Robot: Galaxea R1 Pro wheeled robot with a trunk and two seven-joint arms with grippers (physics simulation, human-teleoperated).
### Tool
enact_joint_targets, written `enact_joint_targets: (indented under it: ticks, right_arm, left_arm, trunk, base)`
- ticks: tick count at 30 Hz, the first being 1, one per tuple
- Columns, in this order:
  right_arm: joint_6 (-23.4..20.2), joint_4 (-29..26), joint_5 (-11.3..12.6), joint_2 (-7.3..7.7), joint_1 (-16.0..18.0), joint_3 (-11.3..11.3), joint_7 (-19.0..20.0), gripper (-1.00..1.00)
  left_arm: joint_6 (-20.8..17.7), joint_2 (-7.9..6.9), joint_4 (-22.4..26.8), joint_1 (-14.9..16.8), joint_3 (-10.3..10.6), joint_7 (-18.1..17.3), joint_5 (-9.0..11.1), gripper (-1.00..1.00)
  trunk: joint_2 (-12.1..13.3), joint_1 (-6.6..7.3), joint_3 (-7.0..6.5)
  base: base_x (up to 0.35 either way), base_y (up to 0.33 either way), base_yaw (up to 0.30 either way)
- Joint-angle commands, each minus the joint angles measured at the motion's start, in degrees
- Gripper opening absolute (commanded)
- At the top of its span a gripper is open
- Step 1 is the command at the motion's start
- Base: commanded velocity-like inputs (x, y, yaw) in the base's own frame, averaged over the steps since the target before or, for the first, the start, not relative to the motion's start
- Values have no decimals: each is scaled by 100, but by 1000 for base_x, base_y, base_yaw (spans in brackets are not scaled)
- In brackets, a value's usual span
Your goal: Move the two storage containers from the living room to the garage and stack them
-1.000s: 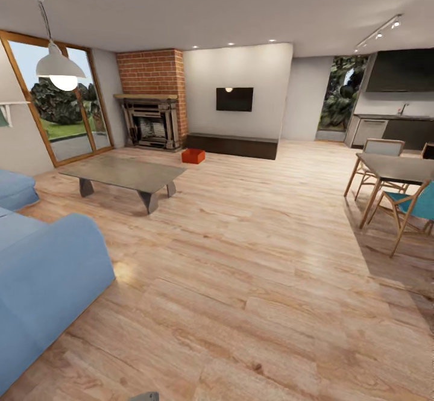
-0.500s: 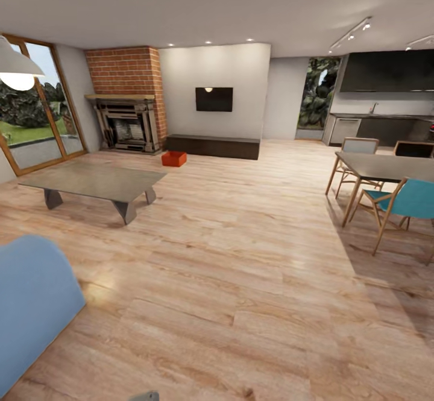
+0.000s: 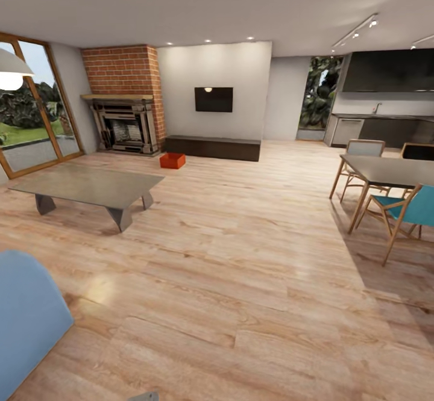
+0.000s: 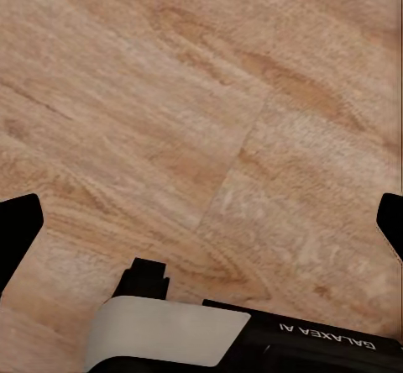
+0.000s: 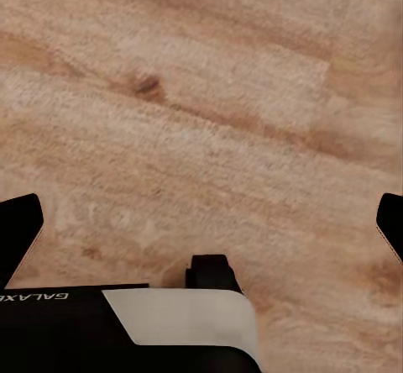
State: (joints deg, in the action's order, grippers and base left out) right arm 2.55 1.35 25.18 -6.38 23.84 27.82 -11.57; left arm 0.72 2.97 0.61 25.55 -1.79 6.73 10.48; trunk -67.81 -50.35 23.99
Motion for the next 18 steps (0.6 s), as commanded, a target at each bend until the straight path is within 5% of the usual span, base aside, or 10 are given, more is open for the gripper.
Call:
enact_joint_targets:
  ticks: [1, 18]
  right_arm:
    - [26, 14, 57, -4, 6, 48, -9, 100]
    - [26, 14, 57, -4, 7, 55, -5, 100]
  left_arm:
    - [7, 2, 0, 3, -14, 12, 32, 100]
    - [7, 1, 0, 3, -14, 12, 32, 100]
  trunk:
    - [-3, -3, 6]
    - [-3, -3, 6]
  base:
    - [338, 0, 0]
    - [338, 0, 0]
